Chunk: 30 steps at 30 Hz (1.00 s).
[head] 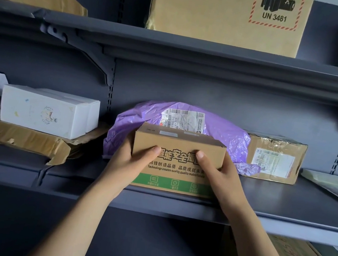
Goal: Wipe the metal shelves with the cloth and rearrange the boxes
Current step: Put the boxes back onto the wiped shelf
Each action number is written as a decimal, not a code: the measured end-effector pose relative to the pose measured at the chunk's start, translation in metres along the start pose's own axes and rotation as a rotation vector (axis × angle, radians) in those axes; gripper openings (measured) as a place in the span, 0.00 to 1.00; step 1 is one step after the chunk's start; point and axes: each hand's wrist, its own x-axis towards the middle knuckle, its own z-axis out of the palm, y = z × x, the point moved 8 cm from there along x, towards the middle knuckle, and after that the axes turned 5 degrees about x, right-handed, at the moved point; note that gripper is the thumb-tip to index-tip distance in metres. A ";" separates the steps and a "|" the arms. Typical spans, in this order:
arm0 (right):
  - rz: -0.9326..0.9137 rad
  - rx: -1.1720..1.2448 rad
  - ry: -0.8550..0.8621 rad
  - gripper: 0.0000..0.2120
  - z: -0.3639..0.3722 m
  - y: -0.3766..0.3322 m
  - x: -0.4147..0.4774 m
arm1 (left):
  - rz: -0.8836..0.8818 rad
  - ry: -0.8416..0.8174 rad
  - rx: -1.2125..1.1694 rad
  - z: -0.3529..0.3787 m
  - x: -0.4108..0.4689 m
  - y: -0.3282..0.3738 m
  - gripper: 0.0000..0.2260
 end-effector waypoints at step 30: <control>-0.023 0.145 0.017 0.17 -0.040 -0.099 -0.199 | -0.061 0.137 -0.025 0.022 -0.196 0.105 0.14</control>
